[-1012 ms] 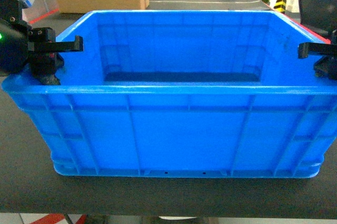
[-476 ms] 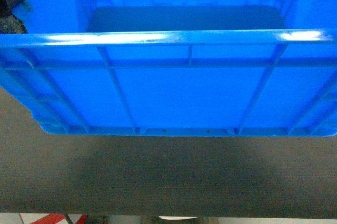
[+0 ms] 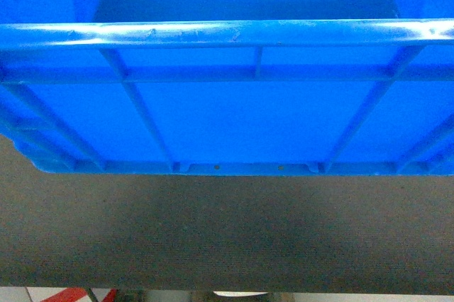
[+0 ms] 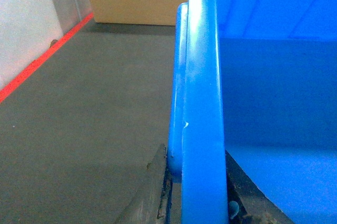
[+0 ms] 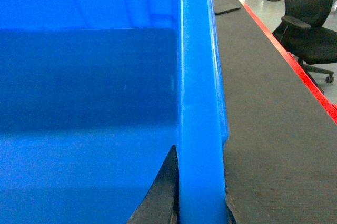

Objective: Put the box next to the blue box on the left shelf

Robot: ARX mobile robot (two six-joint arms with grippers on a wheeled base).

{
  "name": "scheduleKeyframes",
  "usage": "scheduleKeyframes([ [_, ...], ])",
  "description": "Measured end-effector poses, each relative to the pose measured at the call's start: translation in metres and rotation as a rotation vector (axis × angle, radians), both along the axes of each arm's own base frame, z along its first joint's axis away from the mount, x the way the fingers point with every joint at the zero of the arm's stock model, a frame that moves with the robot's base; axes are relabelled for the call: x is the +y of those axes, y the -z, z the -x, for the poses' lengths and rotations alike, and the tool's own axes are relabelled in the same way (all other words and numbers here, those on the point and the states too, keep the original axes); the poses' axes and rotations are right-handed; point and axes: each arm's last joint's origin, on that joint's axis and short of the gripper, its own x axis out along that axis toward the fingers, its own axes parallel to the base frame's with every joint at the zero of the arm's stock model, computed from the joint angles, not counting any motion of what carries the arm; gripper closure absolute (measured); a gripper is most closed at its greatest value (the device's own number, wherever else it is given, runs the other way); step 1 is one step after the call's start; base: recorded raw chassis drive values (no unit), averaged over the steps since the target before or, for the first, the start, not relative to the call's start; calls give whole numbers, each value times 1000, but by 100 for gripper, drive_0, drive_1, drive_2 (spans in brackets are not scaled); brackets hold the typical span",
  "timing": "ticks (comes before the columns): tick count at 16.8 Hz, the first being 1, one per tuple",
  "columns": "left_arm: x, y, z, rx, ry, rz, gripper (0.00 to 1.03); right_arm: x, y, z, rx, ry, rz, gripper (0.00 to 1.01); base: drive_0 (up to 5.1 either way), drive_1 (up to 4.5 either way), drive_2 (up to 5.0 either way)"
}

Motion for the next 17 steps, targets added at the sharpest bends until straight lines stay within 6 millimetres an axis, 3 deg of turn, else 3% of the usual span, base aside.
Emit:
scheduleKeyframes([
  [8, 0, 0, 0, 0, -1, -3, 87, 1, 1, 0, 2, -1, 4, 93, 0, 0, 0],
  [17, 0, 0, 0, 0, 1, -3, 87, 1, 1, 0, 2, 0, 8, 93, -175, -175, -175],
])
